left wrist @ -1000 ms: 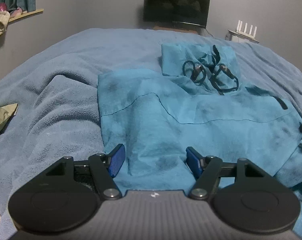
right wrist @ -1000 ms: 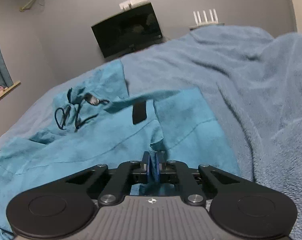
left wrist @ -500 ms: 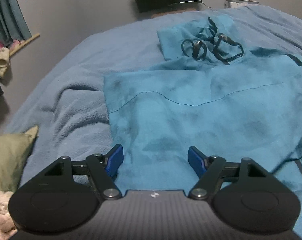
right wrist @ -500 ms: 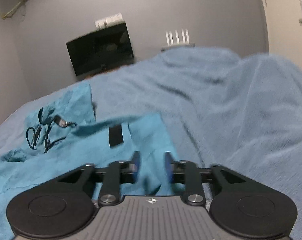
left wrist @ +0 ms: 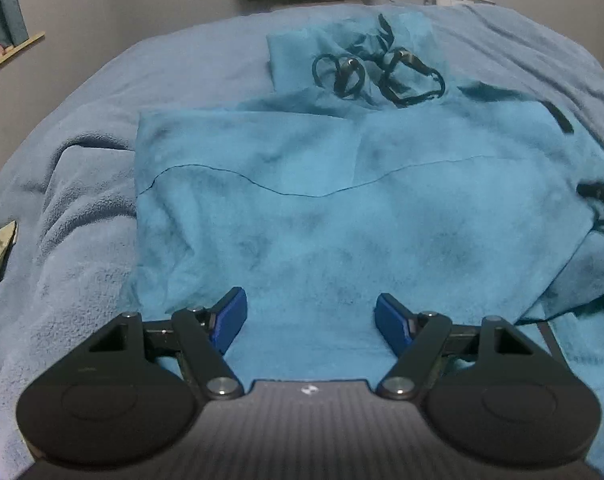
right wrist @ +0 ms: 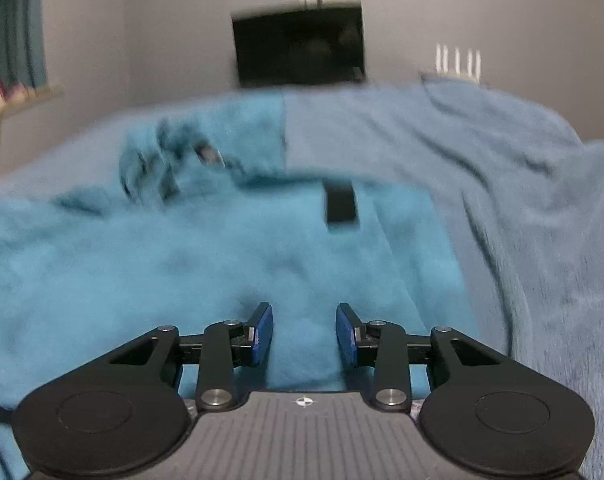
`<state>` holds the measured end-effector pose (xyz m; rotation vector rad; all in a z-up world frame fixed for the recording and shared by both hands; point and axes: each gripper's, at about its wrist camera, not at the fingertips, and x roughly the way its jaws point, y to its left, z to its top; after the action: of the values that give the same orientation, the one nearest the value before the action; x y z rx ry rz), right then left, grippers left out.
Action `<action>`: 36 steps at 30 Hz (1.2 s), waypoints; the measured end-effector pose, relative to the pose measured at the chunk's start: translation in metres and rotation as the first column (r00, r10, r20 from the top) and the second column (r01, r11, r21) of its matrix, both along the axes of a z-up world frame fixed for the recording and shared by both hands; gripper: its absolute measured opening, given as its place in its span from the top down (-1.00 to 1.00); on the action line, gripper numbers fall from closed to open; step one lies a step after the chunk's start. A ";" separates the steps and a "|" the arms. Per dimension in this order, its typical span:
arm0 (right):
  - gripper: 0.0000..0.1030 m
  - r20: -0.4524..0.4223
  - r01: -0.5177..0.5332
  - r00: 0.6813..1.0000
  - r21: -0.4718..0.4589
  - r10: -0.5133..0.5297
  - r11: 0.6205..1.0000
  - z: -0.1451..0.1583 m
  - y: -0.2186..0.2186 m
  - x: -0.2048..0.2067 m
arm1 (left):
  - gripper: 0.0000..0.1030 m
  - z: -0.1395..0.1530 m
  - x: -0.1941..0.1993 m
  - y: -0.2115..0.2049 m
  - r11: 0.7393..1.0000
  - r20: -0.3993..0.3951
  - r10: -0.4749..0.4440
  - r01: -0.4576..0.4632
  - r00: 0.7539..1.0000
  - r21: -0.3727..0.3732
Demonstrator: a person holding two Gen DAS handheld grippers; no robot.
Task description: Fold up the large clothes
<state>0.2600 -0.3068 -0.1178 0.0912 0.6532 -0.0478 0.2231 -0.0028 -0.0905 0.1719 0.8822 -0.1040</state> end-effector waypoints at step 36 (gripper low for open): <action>-0.64 0.191 -0.069 0.979 -0.037 0.075 0.997 0.158 -0.059 -0.233 | -0.39 0.122 -0.213 0.150 0.970 0.090 0.041 -0.018 0.995 -0.244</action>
<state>0.0269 -0.3661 0.0397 0.0424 0.4621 0.0209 0.0100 0.1473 0.0316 -0.0651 0.7702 -0.1739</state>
